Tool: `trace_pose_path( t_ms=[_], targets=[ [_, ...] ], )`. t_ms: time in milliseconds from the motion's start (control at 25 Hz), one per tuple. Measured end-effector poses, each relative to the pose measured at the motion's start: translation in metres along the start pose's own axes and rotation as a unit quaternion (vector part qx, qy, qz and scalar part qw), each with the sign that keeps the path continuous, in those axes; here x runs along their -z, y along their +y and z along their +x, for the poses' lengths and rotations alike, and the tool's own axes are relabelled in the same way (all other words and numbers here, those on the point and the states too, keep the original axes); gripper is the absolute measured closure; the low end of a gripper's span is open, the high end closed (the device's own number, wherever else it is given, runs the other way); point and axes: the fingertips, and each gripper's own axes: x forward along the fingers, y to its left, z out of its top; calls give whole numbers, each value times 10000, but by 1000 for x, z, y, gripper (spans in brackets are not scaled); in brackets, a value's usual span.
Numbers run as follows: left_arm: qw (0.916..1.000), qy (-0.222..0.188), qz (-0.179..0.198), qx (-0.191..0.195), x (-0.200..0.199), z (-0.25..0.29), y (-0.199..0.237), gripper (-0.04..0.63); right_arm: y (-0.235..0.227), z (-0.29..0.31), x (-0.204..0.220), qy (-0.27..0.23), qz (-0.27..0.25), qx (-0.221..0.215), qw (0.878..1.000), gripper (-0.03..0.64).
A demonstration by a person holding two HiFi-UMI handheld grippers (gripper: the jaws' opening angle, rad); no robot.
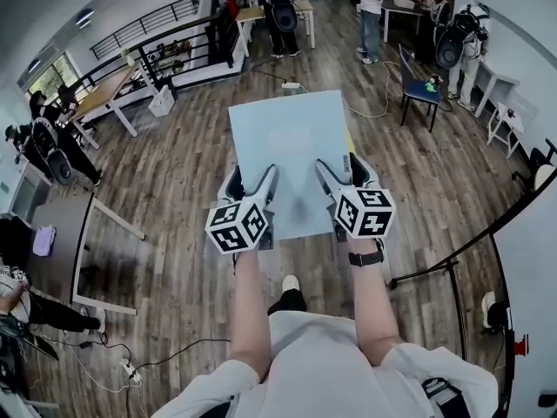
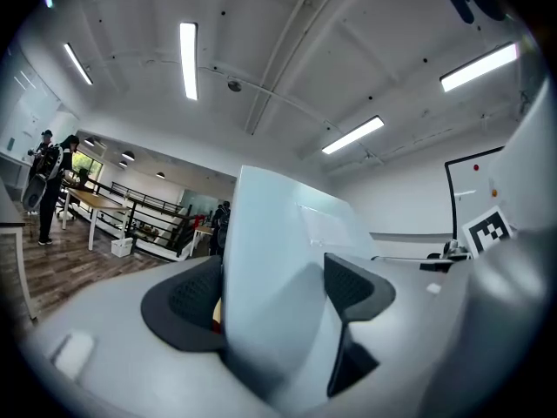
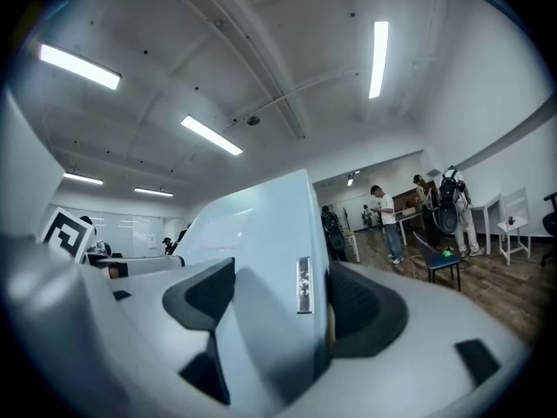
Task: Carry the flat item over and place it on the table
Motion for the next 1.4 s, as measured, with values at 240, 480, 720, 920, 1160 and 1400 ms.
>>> trace_pose_path(
  t_ms=[240, 480, 720, 920, 1160, 1400],
  targets=[
    [9999, -8, 15, 141, 3, 65, 18, 225, -31, 52, 1, -68, -72, 162, 9998, 284],
    [9994, 14, -34, 343, -12, 160, 55, 225, -65, 141, -11, -69, -173, 416, 9990, 284],
    [9986, 48, -105, 517, -30, 252, 101, 225, -90, 234, -24, -40, -253, 592, 9979, 284],
    [9983, 80, -105, 565, -38, 312, 135, 225, -106, 301, -27, 20, -252, 673, 9974, 284],
    [9988, 137, -89, 461, -41, 356, 180, 225, -110, 368, -20, 148, -137, 573, 9982, 282],
    [9988, 366, -153, 292, -22, 378, 214, 225, -110, 406, 7, 416, -50, 578, 9974, 282]
  ],
)
